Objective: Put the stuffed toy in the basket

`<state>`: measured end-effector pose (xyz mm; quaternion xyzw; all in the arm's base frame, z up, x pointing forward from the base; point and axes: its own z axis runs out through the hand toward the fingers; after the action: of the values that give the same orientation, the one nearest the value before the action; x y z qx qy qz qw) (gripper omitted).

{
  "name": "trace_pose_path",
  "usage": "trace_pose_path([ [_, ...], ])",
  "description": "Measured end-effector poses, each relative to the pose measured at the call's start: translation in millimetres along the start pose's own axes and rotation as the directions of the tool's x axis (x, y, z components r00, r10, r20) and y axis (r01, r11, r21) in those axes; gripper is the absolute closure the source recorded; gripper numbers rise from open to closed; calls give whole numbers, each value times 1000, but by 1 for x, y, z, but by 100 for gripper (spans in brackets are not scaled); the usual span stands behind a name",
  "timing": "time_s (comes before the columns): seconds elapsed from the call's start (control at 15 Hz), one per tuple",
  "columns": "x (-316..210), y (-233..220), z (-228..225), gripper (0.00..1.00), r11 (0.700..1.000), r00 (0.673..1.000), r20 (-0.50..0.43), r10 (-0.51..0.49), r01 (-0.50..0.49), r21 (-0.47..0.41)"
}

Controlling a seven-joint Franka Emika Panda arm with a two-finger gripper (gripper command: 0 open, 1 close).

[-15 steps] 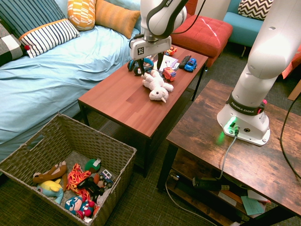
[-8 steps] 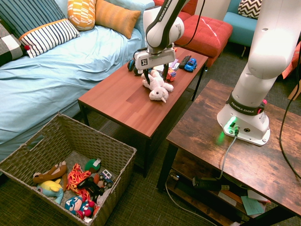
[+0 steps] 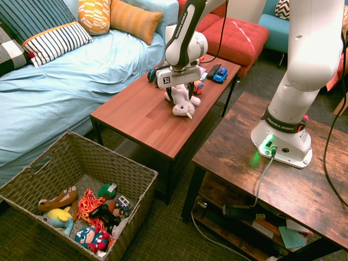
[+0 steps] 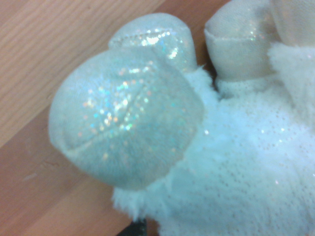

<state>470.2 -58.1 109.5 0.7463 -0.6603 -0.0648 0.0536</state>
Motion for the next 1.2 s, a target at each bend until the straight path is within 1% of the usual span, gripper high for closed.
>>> trace_pose_path([
  [0.53,-5,-7,16,100,999,999,26,-34,34,8],
  [0.73,-12,-9,18,100,997,997,20,-69,69,20],
  [0.93,-20,-7,18,100,991,992,12,-128,128,48],
  [1.07,-31,-3,7,100,981,983,8,-182,181,75],
  [1.2,-58,1,-27,100,962,969,-16,-246,246,121],
])
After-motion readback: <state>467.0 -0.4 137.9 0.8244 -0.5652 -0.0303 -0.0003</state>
